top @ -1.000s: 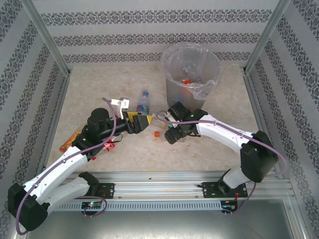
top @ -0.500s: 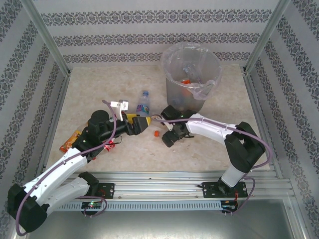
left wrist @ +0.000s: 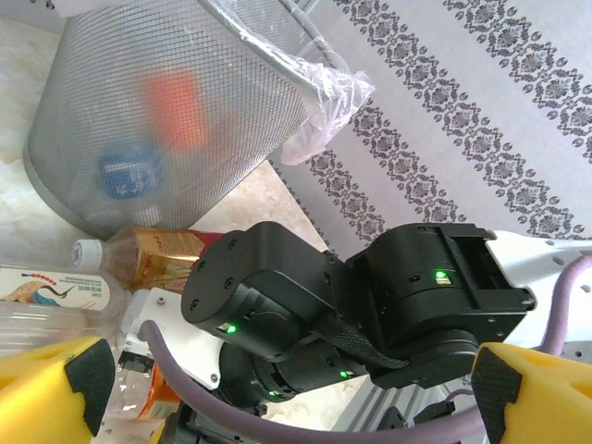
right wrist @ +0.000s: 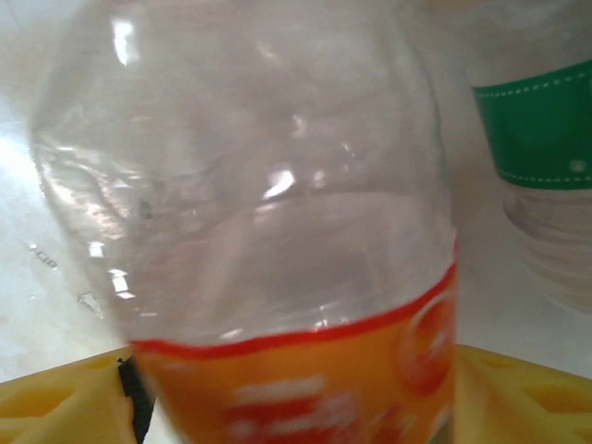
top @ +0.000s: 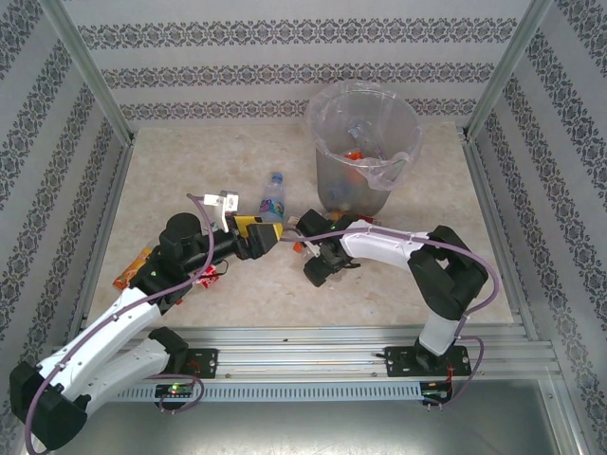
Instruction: Put the plastic bottles in the bin
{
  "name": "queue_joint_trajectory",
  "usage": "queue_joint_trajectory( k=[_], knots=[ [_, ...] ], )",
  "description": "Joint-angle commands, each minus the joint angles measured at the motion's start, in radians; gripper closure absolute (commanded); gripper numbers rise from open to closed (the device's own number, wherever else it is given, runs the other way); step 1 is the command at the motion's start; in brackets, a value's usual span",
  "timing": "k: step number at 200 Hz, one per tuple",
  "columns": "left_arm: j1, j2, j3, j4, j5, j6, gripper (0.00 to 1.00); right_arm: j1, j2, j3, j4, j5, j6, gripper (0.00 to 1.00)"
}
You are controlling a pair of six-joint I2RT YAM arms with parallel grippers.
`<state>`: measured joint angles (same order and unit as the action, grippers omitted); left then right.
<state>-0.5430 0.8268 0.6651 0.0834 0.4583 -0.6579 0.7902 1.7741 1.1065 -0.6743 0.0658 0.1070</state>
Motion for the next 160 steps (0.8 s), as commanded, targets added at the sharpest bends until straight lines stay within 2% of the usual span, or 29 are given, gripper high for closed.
queue_joint_trajectory(
  k=[1,67,116,160],
  knots=[
    [-0.005,-0.019,0.015,-0.038,-0.014,0.035,0.00,0.015,0.024,0.025,0.003,0.030,0.031,0.26],
    [-0.004,-0.013,0.024,-0.046,-0.022,0.039,0.00,0.014,-0.077,-0.042,0.054,-0.009,0.109,0.45],
    [-0.005,-0.002,0.049,-0.082,-0.041,0.030,0.00,0.014,-0.294,-0.146,0.106,-0.055,0.188,0.48],
    [-0.003,0.002,0.096,-0.093,-0.056,0.028,0.00,-0.017,-0.465,-0.147,0.102,-0.115,0.218,0.50]
  ],
)
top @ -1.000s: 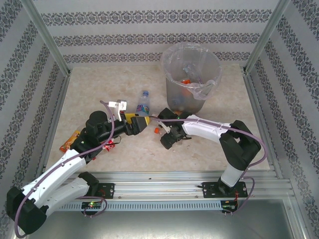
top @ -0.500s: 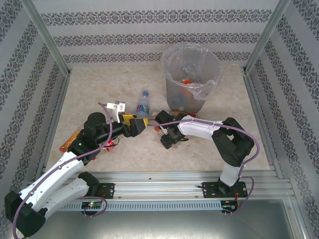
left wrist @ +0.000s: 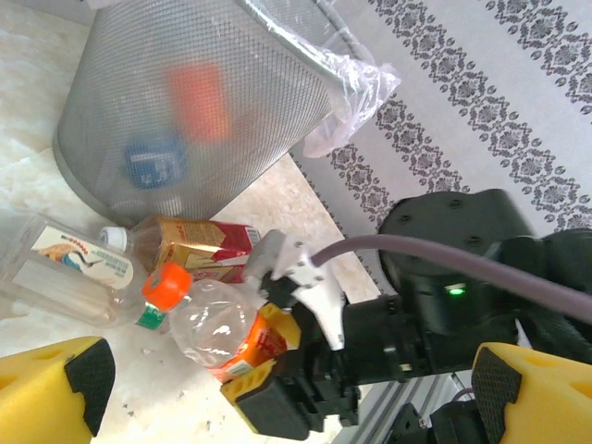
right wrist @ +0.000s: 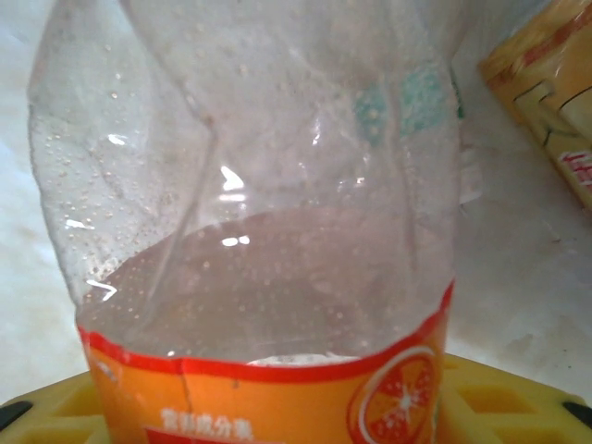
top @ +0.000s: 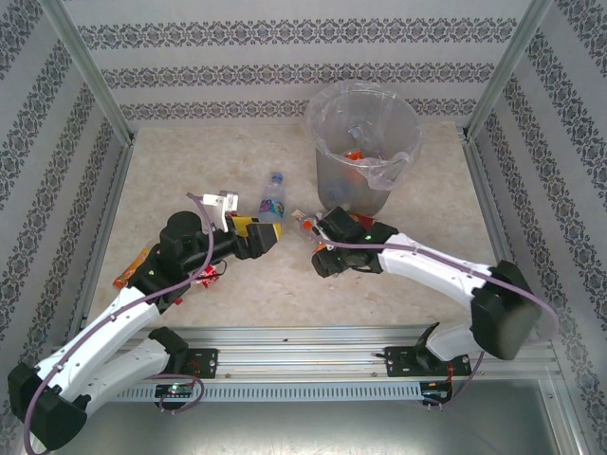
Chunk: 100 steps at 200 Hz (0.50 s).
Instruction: Put the plastic bottles in the bin
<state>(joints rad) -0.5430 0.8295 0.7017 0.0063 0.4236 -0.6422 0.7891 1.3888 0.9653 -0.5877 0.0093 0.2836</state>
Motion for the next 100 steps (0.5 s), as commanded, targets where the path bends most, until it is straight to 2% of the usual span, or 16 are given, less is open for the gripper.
queue_joint_trajectory(
  k=[1,44,81,100],
  knots=[
    [-0.003,0.000,0.062,-0.017,-0.022,0.013,0.00,-0.018,-0.083,-0.005,0.015,-0.062,0.041,0.50],
    [0.001,0.099,0.192,-0.086,-0.029,0.066,0.00,-0.063,-0.187,0.125,-0.015,-0.129,0.046,0.50],
    [0.033,0.188,0.214,0.033,0.027,0.102,0.00,-0.148,-0.177,0.275,-0.039,-0.167,0.041,0.51],
    [0.056,0.237,0.254,0.029,0.069,0.144,0.00,-0.188,-0.166,0.335,-0.028,-0.193,0.032,0.51]
  ],
)
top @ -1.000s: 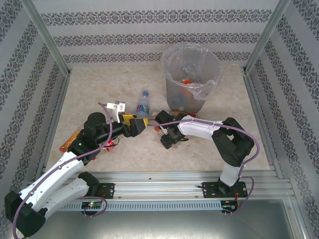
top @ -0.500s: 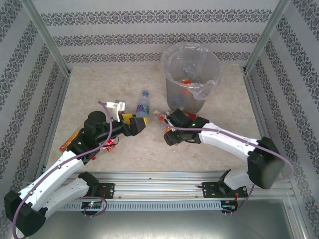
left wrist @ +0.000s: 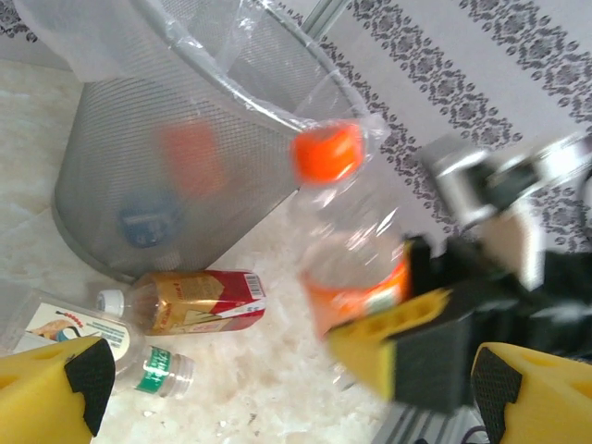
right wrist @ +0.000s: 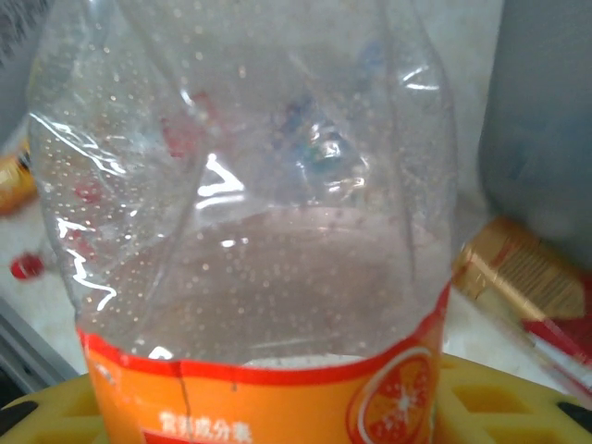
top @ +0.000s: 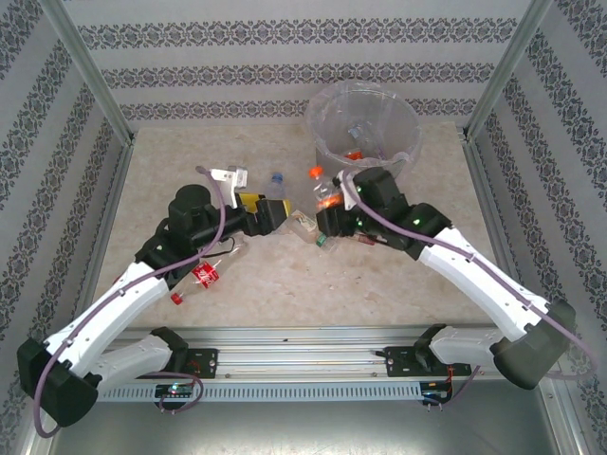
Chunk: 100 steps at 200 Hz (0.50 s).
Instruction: Put the plastic bottles in the bin
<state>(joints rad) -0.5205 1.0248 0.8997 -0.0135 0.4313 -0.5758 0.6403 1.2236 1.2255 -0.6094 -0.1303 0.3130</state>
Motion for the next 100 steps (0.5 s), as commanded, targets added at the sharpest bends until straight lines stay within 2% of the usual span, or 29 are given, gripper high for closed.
queue_joint_trajectory(
  k=[1,50,100],
  knots=[
    [0.034,0.045,0.058,0.049,0.063,0.079,0.00,-0.041,0.001,0.078,-0.005,-0.056,0.003,0.51],
    [0.113,0.179,0.209,0.037,0.146,0.061,0.00,-0.131,0.125,0.343,-0.086,-0.070,0.005,0.50],
    [0.134,0.234,0.288,-0.027,0.143,0.060,0.00,-0.228,0.277,0.582,-0.161,-0.085,0.022,0.50]
  ],
)
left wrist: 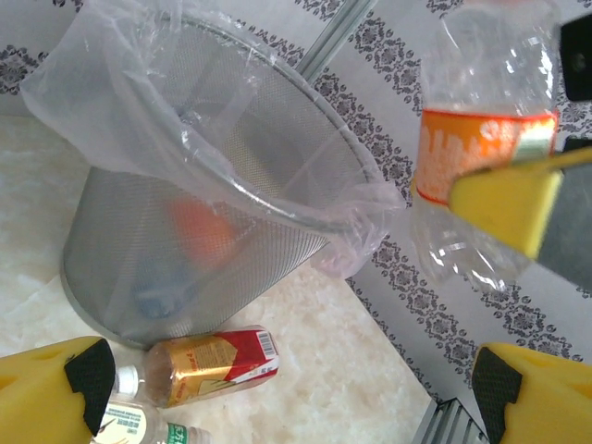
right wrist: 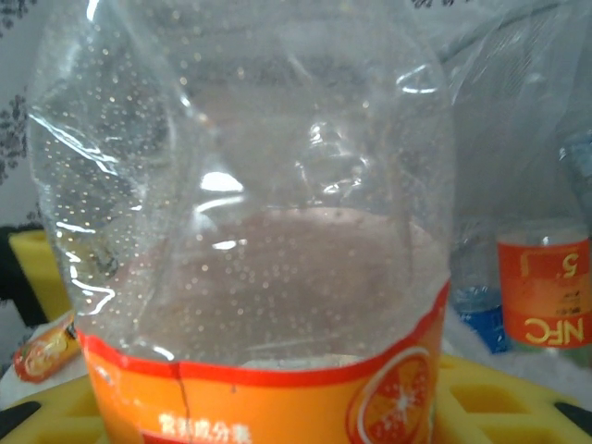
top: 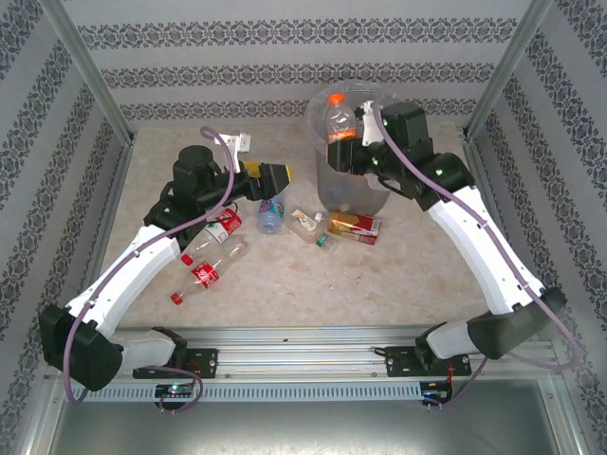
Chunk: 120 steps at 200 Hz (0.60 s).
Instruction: Put the plastic bottles in the bin
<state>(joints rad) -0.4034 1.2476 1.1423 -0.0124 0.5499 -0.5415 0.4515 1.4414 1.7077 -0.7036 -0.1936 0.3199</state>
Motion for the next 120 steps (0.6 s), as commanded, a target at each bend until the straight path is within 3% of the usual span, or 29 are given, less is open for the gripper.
queue_joint_trajectory(
  k=[1,52,120],
  knots=[
    [0.016,0.012,0.046,-0.029,0.024,0.026,0.00,-0.042,0.061,0.104,-0.068,-0.023,0.015,0.50],
    [0.018,-0.010,-0.019,0.020,0.058,0.025,0.00,-0.126,0.187,0.224,-0.095,-0.056,-0.074,0.50],
    [0.010,-0.059,-0.185,0.167,0.111,0.016,0.00,-0.166,0.381,0.371,-0.152,0.006,-0.194,0.49]
  ],
)
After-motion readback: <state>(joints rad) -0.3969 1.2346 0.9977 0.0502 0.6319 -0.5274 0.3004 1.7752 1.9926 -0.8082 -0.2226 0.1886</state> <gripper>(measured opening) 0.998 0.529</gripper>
